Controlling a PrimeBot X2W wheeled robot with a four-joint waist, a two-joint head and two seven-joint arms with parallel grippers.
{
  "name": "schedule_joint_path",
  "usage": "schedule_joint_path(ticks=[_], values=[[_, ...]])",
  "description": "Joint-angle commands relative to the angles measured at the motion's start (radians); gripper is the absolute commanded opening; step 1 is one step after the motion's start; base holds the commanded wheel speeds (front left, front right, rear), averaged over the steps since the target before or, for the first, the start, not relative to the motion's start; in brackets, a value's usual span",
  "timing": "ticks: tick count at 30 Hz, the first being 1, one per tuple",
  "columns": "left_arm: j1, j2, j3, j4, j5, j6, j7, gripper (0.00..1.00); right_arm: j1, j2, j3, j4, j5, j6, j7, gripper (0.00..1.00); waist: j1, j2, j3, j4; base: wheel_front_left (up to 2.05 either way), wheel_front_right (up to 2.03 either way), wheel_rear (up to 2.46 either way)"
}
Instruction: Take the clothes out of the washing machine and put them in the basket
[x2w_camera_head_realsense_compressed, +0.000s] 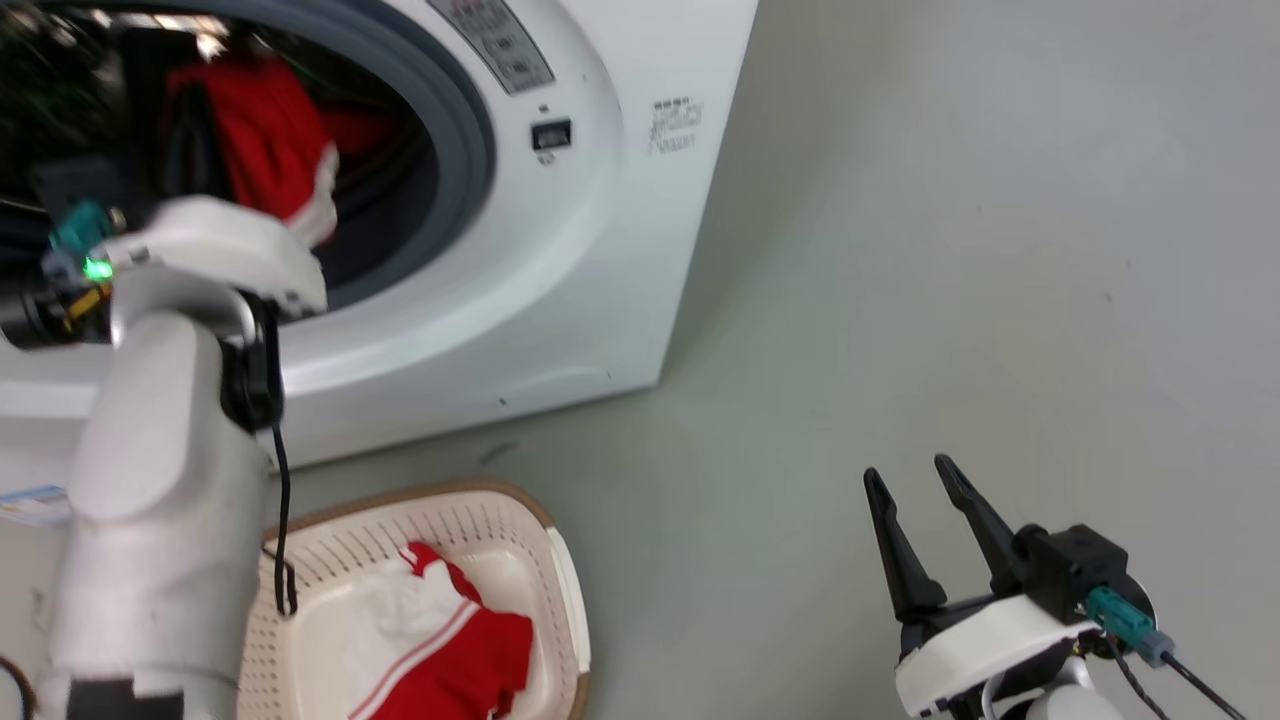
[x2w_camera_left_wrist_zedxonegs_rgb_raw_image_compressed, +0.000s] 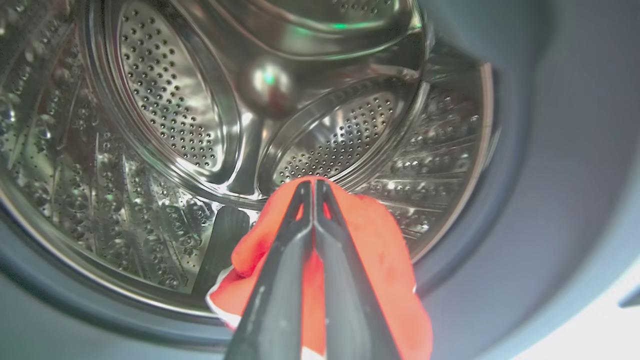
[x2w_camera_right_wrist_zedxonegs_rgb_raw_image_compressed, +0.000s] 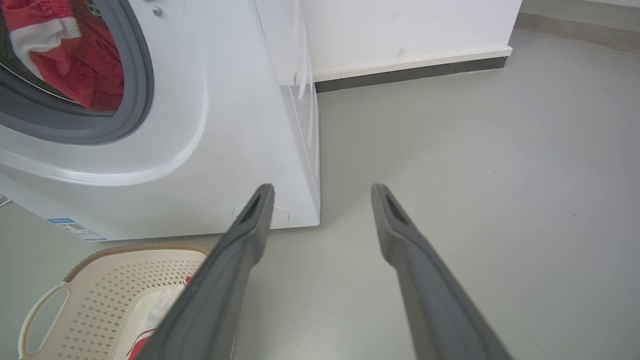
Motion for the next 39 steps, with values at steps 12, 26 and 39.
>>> schedule_joint_path(ticks=[12,26,39], values=[[0.350,-0.108,0.076,-0.280,0.083,-0.076,-0.005,0.00,0.142,0.000,-0.046,-0.080,-0.037,-0.001,0.080,1.00,0.0001,0.0000,-0.258,0.097,0.00,0.00,0.00],[0.712,-0.198,0.030,-0.587,0.114,-0.081,-0.004,0.00,0.227,0.000,-0.067,-0.174,-0.058,-0.001,0.143,1.00,0.0001,0.0000,-0.306,0.178,0.00,0.00,0.00],[0.807,-0.217,-0.056,-0.479,0.060,-0.023,-0.003,0.00,0.111,0.000,-0.054,-0.192,-0.070,-0.001,0.125,1.00,0.0001,0.0000,-0.059,0.200,0.00,0.00,0.00]])
